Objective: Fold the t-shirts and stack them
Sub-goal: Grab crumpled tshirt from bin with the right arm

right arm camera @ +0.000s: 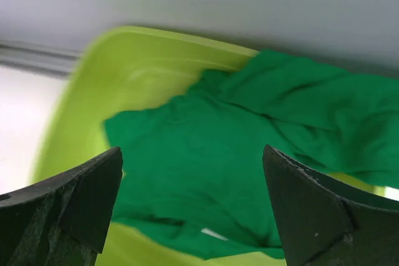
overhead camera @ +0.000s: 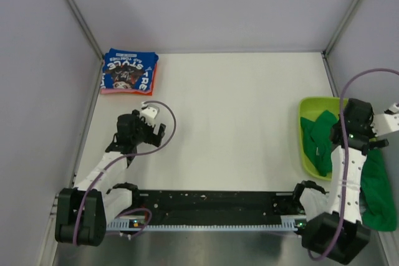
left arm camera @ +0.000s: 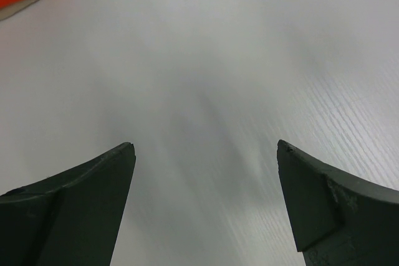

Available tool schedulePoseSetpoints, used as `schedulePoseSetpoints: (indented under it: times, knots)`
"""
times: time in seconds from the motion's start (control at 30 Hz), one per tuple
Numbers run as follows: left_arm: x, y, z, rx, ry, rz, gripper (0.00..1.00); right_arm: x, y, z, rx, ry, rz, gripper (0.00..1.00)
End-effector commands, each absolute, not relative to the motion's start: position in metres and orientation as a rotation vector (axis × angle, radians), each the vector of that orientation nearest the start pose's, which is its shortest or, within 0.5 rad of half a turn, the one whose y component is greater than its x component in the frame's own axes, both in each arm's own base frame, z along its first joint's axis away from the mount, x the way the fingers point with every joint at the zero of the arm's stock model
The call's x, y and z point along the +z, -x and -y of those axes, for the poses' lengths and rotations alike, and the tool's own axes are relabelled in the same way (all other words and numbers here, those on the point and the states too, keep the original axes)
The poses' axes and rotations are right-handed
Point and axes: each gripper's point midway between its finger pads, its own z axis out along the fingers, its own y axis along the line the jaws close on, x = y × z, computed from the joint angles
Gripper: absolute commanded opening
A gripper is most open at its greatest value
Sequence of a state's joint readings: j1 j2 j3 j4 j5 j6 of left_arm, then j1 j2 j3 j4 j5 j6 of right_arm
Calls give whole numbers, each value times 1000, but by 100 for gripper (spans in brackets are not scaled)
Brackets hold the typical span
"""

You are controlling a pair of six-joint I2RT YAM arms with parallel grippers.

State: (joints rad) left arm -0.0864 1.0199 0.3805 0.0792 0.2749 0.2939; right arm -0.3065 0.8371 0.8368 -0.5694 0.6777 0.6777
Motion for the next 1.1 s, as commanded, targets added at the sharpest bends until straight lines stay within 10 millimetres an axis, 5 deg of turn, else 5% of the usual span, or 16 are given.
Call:
schedulePoseSetpoints:
  times: [0.0, 0.27, 0.43, 0.5, 0.53, 0.63, 0.73, 0.8, 0.97, 1.07]
  knots:
    - [91, -306, 69, -202, -601, -1997, 98, 150, -200, 191, -548, -1574, -1615, 94]
    - [89, -306, 69, -206, -608, -2008, 97, 53, -227, 187, -487, -1613, -1971, 90]
    - [87, -307, 67, -195, -604, -2017, 97, 36, -255, 168, -267, -1467, -2042, 55]
    - [86, -308, 66, -186, -597, -2023, 97, 36, -263, 163, -202, -1412, -2056, 25]
    - [86, -308, 65, -182, -595, -2028, 97, 37, -265, 163, -198, -1395, -2058, 0]
    - [85, -308, 66, -188, -601, -2032, 96, 52, -272, 161, -160, -1330, -2051, 0]
    - [87, -308, 68, -197, -608, -2023, 96, 100, -279, 159, -119, -1202, -1953, 0]
    - [87, -307, 68, -202, -609, -2020, 96, 150, -282, 155, -84, -1113, -1831, 0]
    - [95, -310, 64, -172, -592, -2004, 96, 314, -282, 123, -85, -814, -1557, 0]
    - [101, -312, 60, -146, -575, -1985, 96, 418, -285, 73, -3, -536, -1454, 0]
